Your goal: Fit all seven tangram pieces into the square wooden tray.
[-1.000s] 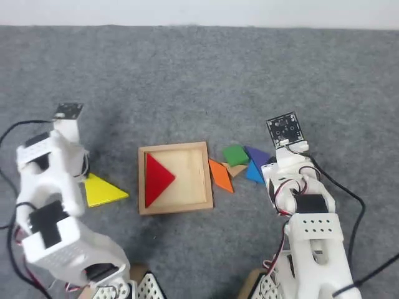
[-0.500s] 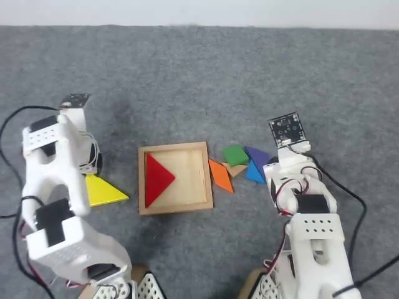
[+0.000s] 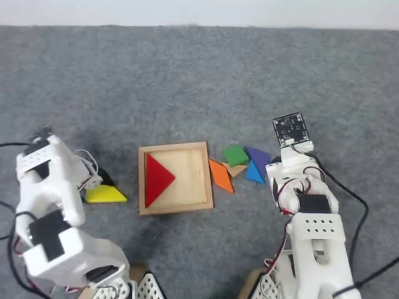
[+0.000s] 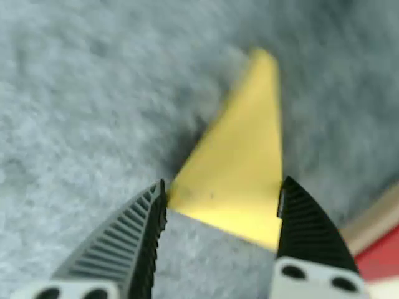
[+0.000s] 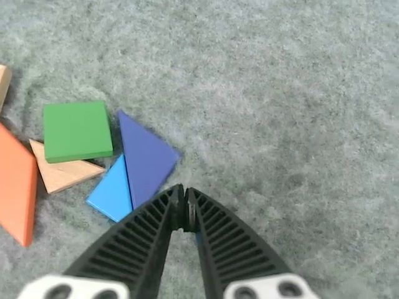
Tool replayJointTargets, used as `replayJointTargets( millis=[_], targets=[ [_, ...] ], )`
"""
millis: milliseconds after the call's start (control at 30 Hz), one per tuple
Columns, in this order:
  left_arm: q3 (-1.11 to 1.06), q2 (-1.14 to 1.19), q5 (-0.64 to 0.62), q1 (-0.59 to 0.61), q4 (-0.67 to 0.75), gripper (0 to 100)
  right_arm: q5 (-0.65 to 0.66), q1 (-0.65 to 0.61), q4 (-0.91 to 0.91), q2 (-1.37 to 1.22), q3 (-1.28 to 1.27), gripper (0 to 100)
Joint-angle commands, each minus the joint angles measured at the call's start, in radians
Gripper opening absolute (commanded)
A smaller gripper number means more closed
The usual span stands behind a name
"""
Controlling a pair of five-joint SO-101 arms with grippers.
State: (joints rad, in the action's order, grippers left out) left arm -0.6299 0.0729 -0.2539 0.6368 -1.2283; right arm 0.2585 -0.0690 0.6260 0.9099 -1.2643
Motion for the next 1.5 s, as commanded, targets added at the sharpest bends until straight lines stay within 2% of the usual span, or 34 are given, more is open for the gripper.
replayJointTargets(
  millis=[0,467,700,800,1033,1333,1467],
  targets=[
    [0.004,0.012,-0.072,0.009,0.044,24,0.012,0.010,-0.012,0.007,0.049,0.9],
    [-0.033,0.020,0.120,0.009,0.043,23,0.012,0.012,-0.012,0.007,0.049,0.9],
    [-0.044,0.020,0.298,0.009,0.043,23,0.012,0.012,-0.012,0.007,0.049,0.9],
    [-0.045,0.021,0.304,0.009,0.038,22,0.012,0.012,-0.012,0.007,0.049,0.9],
    [-0.056,0.020,0.308,0.006,0.043,12,0.012,0.012,-0.012,0.007,0.049,0.9],
    [-0.058,0.009,0.364,0.009,0.034,12,0.012,0.012,-0.012,0.007,0.049,0.9],
    [-0.051,0.009,0.364,0.011,-0.020,14,0.012,0.012,-0.012,0.007,0.049,0.9]
  ],
)
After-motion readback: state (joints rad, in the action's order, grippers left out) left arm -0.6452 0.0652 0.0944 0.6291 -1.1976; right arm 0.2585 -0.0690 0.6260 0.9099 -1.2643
